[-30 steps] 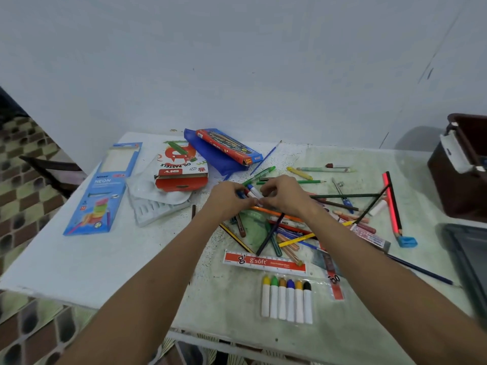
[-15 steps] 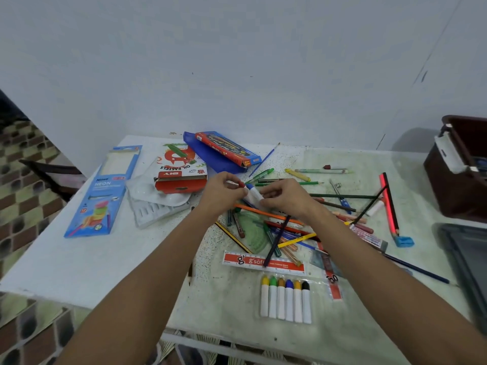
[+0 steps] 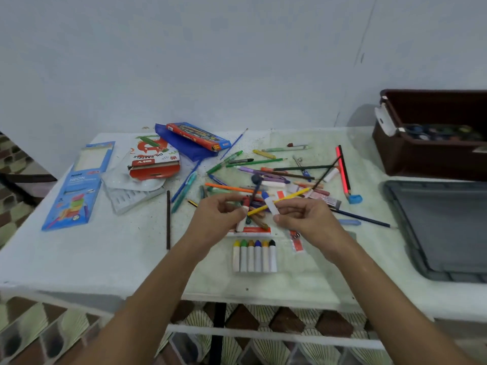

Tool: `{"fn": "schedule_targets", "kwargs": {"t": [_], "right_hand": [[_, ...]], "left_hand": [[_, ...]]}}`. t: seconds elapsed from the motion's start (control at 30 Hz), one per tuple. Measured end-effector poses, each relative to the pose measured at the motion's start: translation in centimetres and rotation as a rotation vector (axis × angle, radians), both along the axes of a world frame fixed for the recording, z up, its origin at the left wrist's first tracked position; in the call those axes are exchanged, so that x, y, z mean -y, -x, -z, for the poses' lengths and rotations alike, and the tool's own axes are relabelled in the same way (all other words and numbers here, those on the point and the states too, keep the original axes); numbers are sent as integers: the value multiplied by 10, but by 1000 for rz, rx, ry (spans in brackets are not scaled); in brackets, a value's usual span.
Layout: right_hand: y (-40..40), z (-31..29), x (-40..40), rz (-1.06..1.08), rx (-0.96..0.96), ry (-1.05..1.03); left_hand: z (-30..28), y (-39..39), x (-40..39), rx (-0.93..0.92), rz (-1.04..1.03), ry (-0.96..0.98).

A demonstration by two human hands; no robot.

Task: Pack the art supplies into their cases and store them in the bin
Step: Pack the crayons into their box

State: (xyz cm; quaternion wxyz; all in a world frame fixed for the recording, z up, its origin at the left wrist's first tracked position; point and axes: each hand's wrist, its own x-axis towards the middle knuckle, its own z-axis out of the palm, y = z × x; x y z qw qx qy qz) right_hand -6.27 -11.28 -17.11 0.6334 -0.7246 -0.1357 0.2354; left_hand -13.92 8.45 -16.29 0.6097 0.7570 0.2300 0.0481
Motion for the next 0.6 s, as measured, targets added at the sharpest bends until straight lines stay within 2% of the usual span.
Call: {"fn": "schedule_targets", "kwargs": {"t": [0.1,0.23,0.4,0.6], "right_hand": [[25,13,31,29,42,81],[51,21,53,33,166,230],[64,23,53,54,330,382],[72,19,44,30,405,474]], "left_hand": [[6,23,26,-29,74,-12],[14,38,53,-70,130,-121],[14,35,71,-86,134,-304],[20,31,82,-117,129,-463]]}}
